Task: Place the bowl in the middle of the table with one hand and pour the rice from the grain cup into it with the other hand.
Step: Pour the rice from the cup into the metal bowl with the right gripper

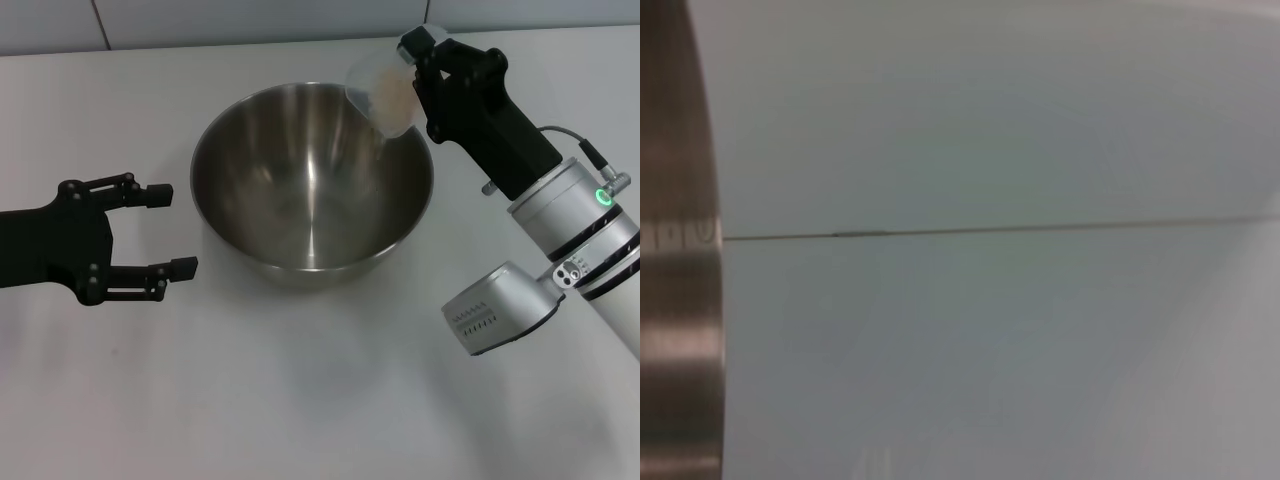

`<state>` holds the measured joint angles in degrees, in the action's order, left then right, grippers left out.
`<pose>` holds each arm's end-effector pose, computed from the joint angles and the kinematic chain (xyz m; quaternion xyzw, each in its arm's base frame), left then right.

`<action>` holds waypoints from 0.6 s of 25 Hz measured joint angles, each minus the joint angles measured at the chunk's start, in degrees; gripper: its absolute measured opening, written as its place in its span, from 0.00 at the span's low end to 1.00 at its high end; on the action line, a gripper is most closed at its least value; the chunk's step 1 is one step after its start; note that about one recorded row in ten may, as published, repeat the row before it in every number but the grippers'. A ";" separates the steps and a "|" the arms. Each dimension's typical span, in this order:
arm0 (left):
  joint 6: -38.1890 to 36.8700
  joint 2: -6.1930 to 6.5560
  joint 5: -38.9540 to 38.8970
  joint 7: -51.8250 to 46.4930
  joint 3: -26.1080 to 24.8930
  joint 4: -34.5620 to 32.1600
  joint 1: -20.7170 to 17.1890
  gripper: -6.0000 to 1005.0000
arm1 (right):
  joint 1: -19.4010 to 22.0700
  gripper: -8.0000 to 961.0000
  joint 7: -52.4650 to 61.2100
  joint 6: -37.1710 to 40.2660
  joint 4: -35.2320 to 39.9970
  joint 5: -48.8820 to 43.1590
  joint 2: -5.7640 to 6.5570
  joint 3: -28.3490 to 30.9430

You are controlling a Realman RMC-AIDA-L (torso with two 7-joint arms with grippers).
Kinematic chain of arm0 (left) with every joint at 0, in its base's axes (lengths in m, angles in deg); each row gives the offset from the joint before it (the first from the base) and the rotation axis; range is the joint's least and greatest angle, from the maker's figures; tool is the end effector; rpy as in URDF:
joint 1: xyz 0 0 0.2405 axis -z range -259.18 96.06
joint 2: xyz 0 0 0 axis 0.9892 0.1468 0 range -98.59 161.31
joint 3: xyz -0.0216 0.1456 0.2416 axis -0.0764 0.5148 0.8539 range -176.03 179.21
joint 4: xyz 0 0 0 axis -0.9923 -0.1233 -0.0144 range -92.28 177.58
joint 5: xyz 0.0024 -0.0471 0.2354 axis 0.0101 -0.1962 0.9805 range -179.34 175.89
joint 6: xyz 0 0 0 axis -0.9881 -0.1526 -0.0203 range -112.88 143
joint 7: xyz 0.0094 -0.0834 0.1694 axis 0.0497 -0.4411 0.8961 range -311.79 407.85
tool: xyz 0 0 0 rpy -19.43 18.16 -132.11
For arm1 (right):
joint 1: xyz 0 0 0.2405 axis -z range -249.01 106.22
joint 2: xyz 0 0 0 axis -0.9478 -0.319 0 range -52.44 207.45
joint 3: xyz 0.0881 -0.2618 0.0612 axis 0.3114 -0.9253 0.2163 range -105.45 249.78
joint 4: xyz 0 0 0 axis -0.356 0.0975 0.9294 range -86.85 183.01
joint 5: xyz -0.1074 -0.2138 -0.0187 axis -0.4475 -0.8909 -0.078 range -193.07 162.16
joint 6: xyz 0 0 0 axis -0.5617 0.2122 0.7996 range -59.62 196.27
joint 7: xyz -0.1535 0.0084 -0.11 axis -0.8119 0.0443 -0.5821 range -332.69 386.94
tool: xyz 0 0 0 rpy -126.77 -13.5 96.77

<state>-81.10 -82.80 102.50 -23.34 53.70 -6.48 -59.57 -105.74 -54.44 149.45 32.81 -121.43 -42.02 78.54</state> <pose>-0.2857 0.3517 -0.0034 -0.9659 -0.0702 -0.2153 0.1253 0.2313 0.3903 -0.1070 -0.6222 -0.4658 -0.0085 0.6291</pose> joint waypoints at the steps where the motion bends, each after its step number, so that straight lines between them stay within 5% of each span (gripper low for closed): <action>1: 0.00 0.00 0.00 0.00 0.00 0.00 0.04 0.86 | -0.17 0.04 -0.77 -0.03 0.32 -0.34 0.04 -0.18; 15: 0.28 -0.17 -0.02 0.00 0.00 0.00 0.59 0.86 | -1.14 0.04 -8.98 -0.40 2.24 -4.03 0.07 -0.44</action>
<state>-80.82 -82.97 102.48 -23.34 53.71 -6.48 -58.98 -106.88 -63.43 149.05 35.05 -125.46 -41.95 78.10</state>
